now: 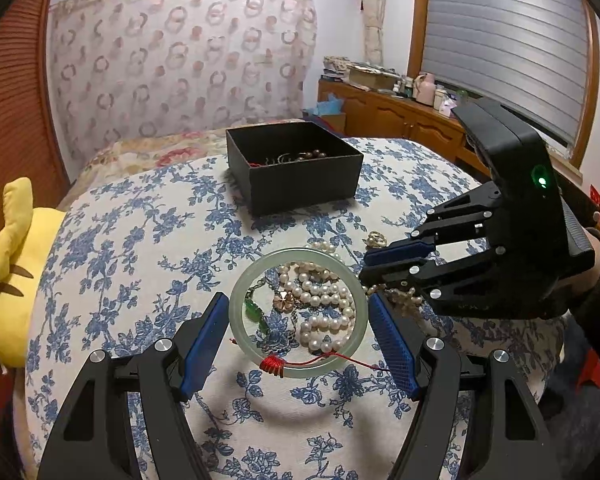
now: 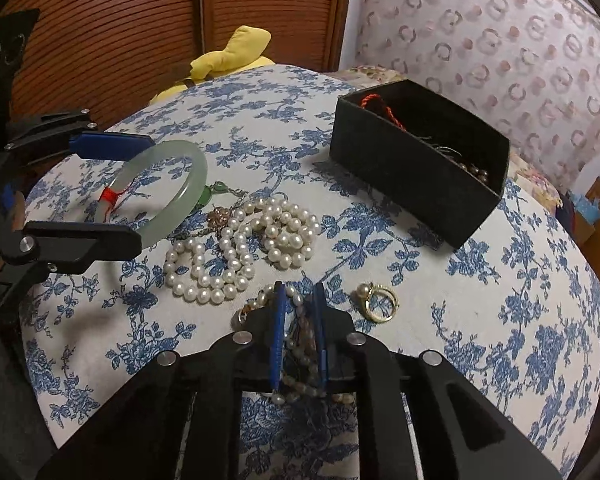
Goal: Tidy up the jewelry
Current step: 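Carry the pearls with the right gripper while the left carries the jade bangle into the box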
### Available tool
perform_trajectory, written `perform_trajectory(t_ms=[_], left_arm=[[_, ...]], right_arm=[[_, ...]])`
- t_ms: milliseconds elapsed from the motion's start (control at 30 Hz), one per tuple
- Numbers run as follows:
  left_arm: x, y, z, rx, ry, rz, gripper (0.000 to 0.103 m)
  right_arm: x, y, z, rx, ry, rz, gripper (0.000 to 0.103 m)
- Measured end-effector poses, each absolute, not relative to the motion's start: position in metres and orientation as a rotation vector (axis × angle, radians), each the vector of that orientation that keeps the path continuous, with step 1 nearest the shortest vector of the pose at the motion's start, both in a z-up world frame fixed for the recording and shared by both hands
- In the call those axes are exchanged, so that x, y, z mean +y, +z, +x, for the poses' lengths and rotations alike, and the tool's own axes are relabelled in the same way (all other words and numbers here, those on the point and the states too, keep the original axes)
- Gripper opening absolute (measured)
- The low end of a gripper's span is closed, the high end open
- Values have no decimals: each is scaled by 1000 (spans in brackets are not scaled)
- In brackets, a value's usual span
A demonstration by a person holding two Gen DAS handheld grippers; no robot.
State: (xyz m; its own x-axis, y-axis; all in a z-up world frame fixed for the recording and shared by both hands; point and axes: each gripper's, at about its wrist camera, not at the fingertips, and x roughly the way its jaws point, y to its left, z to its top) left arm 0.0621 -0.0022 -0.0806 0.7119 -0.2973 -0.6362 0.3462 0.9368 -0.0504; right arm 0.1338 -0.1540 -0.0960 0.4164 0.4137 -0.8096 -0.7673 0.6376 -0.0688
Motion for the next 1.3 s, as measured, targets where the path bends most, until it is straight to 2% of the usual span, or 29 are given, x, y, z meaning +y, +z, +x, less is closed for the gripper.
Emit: perform_trajectory(t_ms=[133,200,367,733,1300], left_arm=[[-2,-80,62,690,-359,72,68],[1,-80,62,690,-360,70,69],[3,-78,63,681,-355,69,68],[3,-60,81,642,-348,64,68],[-8,-23,123,572,-345,69,69]], right_arm=[[-152,-96,142,865,770,-463,15],[-150,-96,141,869,793,-468,5],[-158,-92,138,842,760,-439,5],[-194,3,114,589,727,-311,5],[-207,105,139,363,684,-306,5]])
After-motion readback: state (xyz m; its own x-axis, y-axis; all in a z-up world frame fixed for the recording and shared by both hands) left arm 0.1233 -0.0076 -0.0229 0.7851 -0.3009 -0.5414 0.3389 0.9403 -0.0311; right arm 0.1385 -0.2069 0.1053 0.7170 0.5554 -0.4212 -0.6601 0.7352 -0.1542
